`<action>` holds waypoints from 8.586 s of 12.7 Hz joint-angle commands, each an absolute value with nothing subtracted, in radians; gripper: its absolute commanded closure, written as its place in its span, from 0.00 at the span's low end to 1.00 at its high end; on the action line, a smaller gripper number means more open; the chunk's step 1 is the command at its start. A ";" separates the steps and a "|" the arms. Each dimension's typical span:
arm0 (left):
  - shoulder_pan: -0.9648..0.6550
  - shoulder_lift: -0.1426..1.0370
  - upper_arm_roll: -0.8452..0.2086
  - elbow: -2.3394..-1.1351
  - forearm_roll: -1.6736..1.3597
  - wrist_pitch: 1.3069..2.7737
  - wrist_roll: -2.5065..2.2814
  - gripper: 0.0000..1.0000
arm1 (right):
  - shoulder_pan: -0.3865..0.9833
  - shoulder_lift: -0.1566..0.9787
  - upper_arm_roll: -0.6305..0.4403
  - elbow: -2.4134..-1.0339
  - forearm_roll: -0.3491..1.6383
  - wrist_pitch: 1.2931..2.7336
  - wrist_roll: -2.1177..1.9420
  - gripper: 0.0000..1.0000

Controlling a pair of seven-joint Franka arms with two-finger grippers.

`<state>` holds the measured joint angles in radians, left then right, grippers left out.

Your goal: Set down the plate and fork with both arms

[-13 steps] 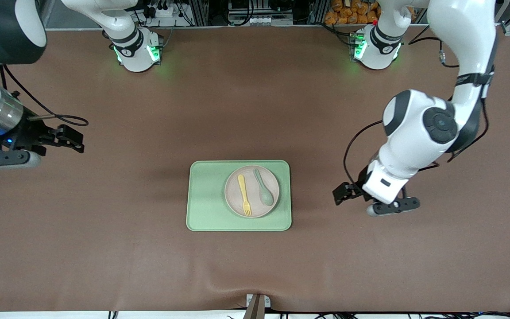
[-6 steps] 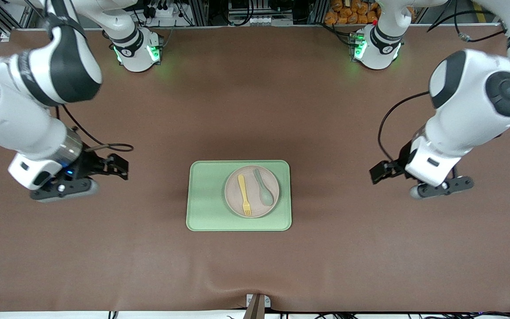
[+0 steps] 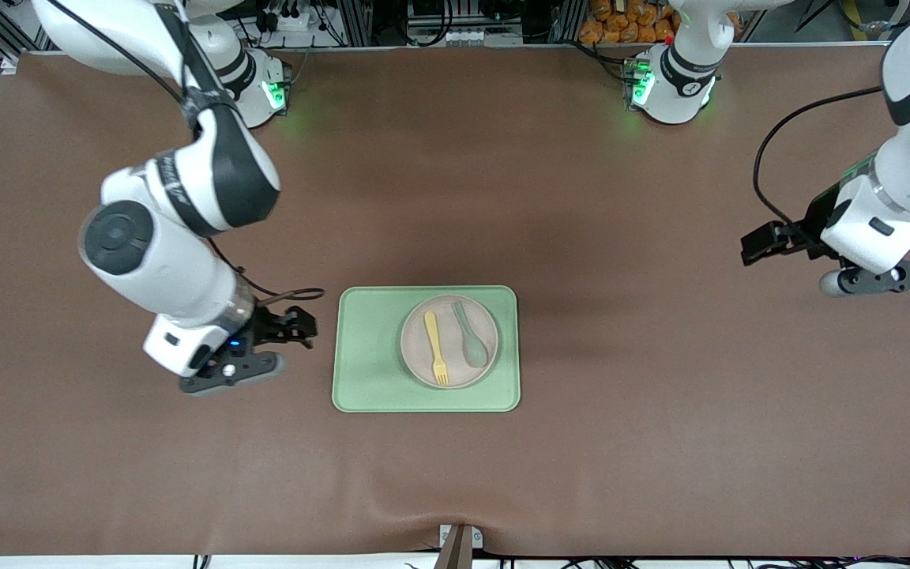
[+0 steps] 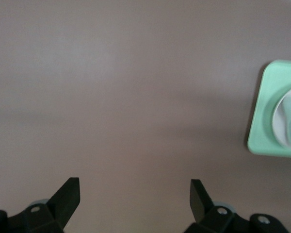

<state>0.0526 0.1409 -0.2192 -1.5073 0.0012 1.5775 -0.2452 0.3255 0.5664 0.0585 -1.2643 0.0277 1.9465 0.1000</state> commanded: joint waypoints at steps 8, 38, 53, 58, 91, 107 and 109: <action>-0.093 0.008 -0.053 -1.545 0.011 1.471 -0.149 0.00 | 0.489 0.827 0.041 -1.117 0.025 2.146 0.201 0.00; -0.055 -0.055 -0.103 -1.543 0.032 1.417 -0.014 0.00 | 0.606 1.000 0.040 -1.126 -0.054 2.207 0.276 0.47; -0.029 -0.055 -0.114 -1.537 0.028 1.422 0.055 0.00 | 0.621 1.017 0.041 -1.117 -0.069 2.200 0.344 1.00; -0.031 -0.044 -0.114 -1.534 0.006 1.436 0.005 0.00 | 0.606 1.002 0.052 -1.086 -0.060 2.152 0.347 1.00; 0.000 -0.020 -0.144 -1.537 -0.032 1.465 -0.003 0.00 | 0.100 0.838 0.336 -1.240 -0.075 1.991 0.312 0.00; 0.002 -0.023 -0.146 -1.536 -0.032 1.451 -0.005 0.00 | -0.021 0.179 0.235 -1.398 -0.109 1.597 0.292 0.00; 0.006 -0.023 -0.146 -1.536 -0.035 1.453 -0.003 0.00 | -0.020 0.083 0.195 -1.532 -0.050 1.650 0.264 0.00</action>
